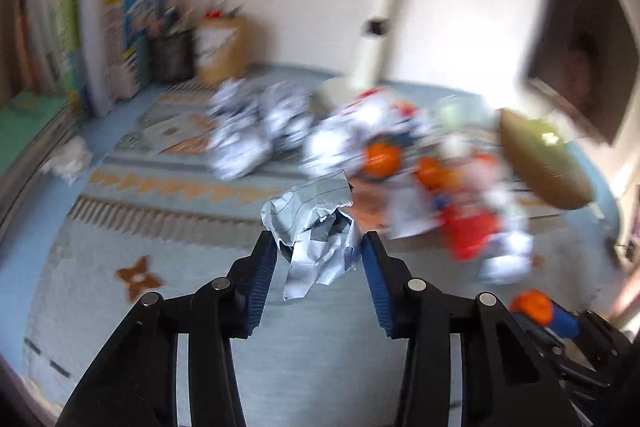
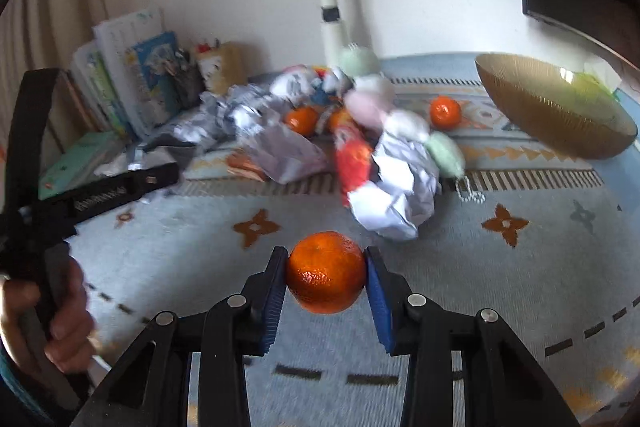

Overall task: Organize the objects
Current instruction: 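Carry the orange and paper ball into the gold bowl while opening both grippers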

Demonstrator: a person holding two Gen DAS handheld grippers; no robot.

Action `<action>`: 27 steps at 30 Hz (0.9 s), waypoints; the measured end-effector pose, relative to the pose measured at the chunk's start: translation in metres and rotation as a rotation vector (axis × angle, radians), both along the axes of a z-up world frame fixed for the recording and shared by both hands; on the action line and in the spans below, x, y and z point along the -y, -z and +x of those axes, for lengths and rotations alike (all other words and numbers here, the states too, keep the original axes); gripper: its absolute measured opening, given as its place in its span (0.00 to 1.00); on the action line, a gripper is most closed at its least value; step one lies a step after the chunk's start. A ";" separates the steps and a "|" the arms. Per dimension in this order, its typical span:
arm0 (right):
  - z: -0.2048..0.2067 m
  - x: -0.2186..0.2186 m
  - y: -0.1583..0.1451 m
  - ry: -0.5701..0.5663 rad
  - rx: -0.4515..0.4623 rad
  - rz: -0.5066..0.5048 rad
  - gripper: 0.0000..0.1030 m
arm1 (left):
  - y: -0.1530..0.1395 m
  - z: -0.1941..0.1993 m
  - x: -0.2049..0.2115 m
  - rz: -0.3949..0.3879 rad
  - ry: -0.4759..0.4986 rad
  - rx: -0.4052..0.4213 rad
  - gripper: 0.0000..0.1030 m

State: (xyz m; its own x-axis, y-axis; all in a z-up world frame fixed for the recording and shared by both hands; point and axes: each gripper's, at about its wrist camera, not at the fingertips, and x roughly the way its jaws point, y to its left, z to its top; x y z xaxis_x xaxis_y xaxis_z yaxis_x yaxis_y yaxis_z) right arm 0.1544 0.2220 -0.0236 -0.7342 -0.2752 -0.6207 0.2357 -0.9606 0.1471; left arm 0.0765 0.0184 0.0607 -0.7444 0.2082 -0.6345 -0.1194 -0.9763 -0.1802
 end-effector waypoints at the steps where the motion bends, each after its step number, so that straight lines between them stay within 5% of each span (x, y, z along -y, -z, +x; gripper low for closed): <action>1: 0.003 -0.008 -0.013 0.016 -0.033 -0.007 0.36 | -0.010 0.003 -0.011 0.013 0.031 -0.021 0.40; 8: -0.022 -0.119 -0.100 0.297 -0.213 -0.055 0.36 | -0.092 -0.030 -0.139 0.052 0.329 -0.175 0.40; 15: -0.089 -0.198 -0.098 0.471 -0.133 -0.021 0.36 | -0.070 -0.100 -0.239 0.092 0.428 -0.078 0.40; 18: -0.101 -0.210 -0.089 0.488 -0.130 -0.006 0.36 | -0.059 -0.118 -0.262 0.074 0.452 -0.062 0.47; 20: -0.111 -0.218 -0.084 0.480 -0.113 -0.001 0.37 | -0.051 -0.128 -0.269 0.073 0.462 -0.046 0.64; 22: -0.119 -0.225 -0.080 0.478 -0.083 -0.006 0.50 | -0.049 -0.132 -0.272 0.062 0.435 -0.046 0.72; 23: -0.121 -0.229 -0.079 0.481 -0.083 -0.010 0.59 | -0.048 -0.133 -0.270 0.068 0.431 -0.041 0.73; 27: -0.108 -0.231 -0.088 0.492 -0.128 -0.009 0.60 | -0.065 -0.120 -0.241 0.125 0.419 -0.060 0.73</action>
State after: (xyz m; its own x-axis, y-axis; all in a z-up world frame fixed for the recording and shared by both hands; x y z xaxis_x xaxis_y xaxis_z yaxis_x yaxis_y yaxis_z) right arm 0.0466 0.4529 0.0640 -0.8481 0.1176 -0.5165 -0.2281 -0.9611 0.1557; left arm -0.0440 0.2593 0.1257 -0.6142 0.5719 -0.5437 -0.5140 -0.8128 -0.2742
